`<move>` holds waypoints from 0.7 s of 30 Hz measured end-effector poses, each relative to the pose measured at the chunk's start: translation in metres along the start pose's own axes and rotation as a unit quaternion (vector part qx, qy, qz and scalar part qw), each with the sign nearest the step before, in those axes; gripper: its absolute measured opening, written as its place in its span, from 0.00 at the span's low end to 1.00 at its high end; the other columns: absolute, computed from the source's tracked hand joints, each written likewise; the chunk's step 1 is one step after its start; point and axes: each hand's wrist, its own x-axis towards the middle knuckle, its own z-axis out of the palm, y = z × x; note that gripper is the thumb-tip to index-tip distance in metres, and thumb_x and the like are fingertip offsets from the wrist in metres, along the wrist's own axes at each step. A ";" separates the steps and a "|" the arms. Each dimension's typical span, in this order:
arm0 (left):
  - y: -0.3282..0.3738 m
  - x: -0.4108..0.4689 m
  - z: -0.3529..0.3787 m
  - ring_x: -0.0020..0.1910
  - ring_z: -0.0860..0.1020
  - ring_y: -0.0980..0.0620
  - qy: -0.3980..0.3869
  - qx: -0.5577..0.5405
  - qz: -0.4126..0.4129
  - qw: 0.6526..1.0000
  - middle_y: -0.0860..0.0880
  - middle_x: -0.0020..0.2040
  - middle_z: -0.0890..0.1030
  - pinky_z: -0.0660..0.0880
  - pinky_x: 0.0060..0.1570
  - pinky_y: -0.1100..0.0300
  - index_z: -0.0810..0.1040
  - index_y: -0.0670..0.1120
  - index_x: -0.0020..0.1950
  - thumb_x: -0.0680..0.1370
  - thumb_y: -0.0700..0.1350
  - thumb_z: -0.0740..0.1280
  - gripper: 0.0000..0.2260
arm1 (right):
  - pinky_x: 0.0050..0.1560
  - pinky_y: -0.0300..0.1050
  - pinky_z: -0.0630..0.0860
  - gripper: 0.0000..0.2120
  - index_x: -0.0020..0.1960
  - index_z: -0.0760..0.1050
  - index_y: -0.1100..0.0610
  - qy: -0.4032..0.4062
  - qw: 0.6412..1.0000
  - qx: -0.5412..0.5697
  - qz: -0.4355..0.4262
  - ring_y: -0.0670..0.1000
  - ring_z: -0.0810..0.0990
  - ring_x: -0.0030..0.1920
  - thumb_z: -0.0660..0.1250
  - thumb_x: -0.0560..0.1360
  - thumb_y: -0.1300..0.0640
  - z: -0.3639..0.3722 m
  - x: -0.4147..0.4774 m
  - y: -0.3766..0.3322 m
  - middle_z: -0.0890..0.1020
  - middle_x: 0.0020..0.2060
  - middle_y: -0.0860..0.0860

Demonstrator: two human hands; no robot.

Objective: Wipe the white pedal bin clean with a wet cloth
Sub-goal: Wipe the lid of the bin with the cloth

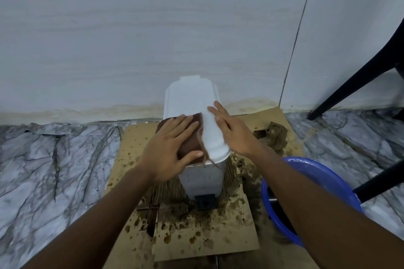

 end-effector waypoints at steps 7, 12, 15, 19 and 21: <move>0.006 -0.010 0.012 0.82 0.54 0.48 0.026 0.028 0.014 0.999 0.47 0.81 0.61 0.52 0.80 0.46 0.62 0.46 0.81 0.78 0.69 0.61 0.39 | 0.74 0.33 0.57 0.19 0.76 0.68 0.48 0.018 0.999 0.028 0.007 0.39 0.57 0.78 0.54 0.86 0.55 0.001 0.000 -0.001 0.58 0.80 0.41; 0.025 0.012 0.014 0.81 0.57 0.46 0.012 0.084 0.064 0.994 0.45 0.81 0.62 0.57 0.79 0.46 0.62 0.46 0.81 0.79 0.70 0.59 0.39 | 0.72 0.27 0.59 0.19 0.76 0.68 0.49 0.012 1.000 -0.003 -0.003 0.44 0.60 0.78 0.54 0.86 0.57 -0.002 -0.001 -0.004 0.59 0.80 0.44; -0.005 -0.006 0.004 0.82 0.54 0.50 -0.007 0.017 0.089 0.996 0.48 0.82 0.59 0.56 0.79 0.45 0.60 0.48 0.82 0.79 0.66 0.62 0.37 | 0.65 0.18 0.57 0.20 0.76 0.68 0.49 0.001 1.000 0.006 0.004 0.42 0.58 0.78 0.55 0.86 0.56 -0.002 -0.001 -0.005 0.58 0.80 0.43; -0.030 -0.023 -0.004 0.82 0.52 0.51 -0.020 -0.051 0.067 0.996 0.49 0.82 0.58 0.55 0.79 0.42 0.59 0.48 0.82 0.79 0.62 0.65 0.36 | 0.64 0.17 0.56 0.20 0.76 0.68 0.49 0.012 0.999 0.035 0.016 0.40 0.56 0.78 0.55 0.86 0.56 0.003 -0.002 -0.007 0.58 0.80 0.41; -0.020 -0.019 0.000 0.82 0.52 0.51 -0.021 -0.033 0.052 0.998 0.49 0.82 0.58 0.54 0.79 0.42 0.60 0.48 0.82 0.78 0.64 0.65 0.38 | 0.63 0.16 0.55 0.20 0.76 0.68 0.48 0.021 0.999 0.022 0.021 0.41 0.56 0.78 0.54 0.86 0.56 0.004 -0.001 -0.008 0.58 0.80 0.42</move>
